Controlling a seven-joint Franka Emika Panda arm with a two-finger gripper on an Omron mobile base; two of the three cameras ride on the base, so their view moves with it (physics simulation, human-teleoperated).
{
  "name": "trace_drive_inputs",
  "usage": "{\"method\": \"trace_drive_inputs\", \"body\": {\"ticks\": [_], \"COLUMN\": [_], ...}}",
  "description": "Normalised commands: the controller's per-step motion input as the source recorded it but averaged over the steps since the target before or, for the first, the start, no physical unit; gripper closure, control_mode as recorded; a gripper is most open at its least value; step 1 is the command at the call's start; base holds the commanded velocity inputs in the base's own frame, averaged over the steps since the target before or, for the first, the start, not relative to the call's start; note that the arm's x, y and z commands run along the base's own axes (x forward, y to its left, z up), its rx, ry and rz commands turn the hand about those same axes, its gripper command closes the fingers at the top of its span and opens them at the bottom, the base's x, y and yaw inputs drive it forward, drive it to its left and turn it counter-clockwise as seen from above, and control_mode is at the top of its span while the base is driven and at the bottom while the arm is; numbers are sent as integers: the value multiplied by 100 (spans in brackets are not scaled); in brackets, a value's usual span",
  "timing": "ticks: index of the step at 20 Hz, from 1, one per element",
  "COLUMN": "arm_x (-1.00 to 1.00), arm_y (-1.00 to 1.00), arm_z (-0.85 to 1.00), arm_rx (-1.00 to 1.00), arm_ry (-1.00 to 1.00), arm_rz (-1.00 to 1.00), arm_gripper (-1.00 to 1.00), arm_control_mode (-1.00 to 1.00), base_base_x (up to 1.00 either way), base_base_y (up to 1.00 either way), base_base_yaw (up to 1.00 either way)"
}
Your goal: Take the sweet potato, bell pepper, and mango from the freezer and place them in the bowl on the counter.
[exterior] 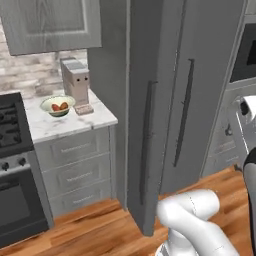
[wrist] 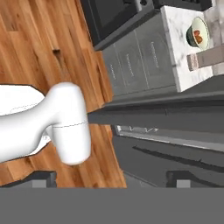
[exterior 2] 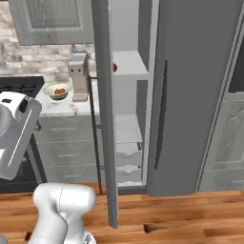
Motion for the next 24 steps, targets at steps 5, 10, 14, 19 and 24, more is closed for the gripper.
{"method": "trace_drive_inputs", "body": {"ticks": [5,10,14,19,24], "arm_x": [0,0,0,0,0], "arm_y": [0,0,0,0,0], "arm_z": [0,0,0,0,0], "arm_rx": [0,0,0,0,0], "arm_ry": [0,0,0,0,0], "arm_rz": [0,0,0,0,0], "arm_gripper": [-100,-100,-100,-100,-100], "arm_control_mode": [100,100,100,100,100], "base_base_x": [-12,69,100,85,79], "base_base_y": [-98,-53,-50,-98,-73], "base_base_yaw": [-27,-33,-9,47,64]}}
